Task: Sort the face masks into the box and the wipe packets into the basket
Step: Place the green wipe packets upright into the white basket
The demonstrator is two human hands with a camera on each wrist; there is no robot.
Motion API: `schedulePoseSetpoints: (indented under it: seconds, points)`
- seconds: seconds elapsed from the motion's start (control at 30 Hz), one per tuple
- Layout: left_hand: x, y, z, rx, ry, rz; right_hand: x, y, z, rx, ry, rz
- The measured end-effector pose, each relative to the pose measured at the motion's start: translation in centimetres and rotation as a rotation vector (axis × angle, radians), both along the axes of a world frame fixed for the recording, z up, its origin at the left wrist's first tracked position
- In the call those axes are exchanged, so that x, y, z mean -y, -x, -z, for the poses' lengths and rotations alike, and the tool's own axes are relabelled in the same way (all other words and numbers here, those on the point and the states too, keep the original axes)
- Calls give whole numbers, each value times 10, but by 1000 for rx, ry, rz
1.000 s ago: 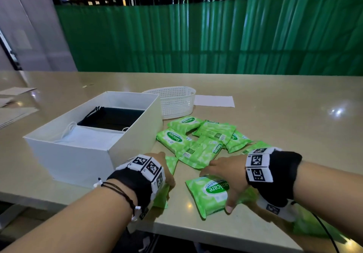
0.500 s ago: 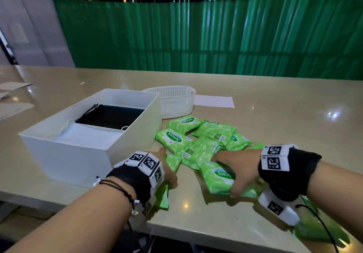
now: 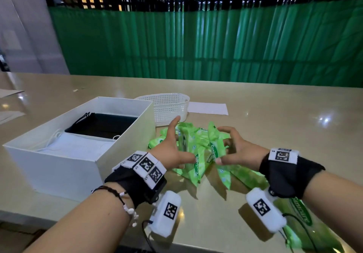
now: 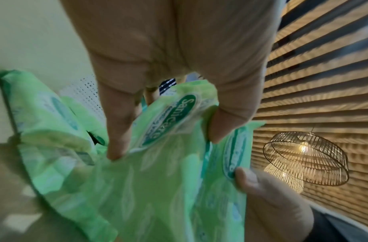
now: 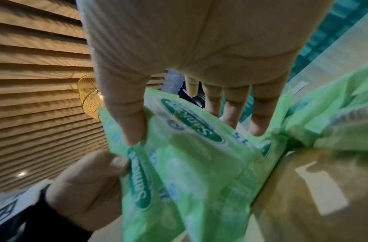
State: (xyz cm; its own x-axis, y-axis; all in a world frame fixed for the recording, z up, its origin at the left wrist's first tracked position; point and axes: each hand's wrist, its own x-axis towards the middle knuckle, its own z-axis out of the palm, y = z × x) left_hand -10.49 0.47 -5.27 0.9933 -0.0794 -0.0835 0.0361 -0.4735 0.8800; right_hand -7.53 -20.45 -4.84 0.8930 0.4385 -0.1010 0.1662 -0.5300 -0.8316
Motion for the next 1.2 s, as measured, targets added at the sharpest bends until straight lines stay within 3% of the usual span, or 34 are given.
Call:
schedulePoseSetpoints:
  seconds: [0.2, 0.27, 0.37, 0.7, 0.93, 1.2]
  points:
    - [1, 5, 11, 3, 122, 135, -30, 8, 11, 21, 17, -94]
    - [-5, 6, 11, 0, 66, 145, -39, 9, 9, 65, 57, -81]
    - [-12, 9, 12, -14, -25, 93, -54, 9, 5, 117, 148, -94]
    - [-30, 21, 22, -118, 240, -86, -85, 6, 15, 115, 300, -111]
    - [-37, 29, 29, -125, 55, -121, -98, 11, 23, 166, 374, -183]
    - [-32, 33, 27, -62, 29, -165, -101, 14, 27, 154, 402, -190]
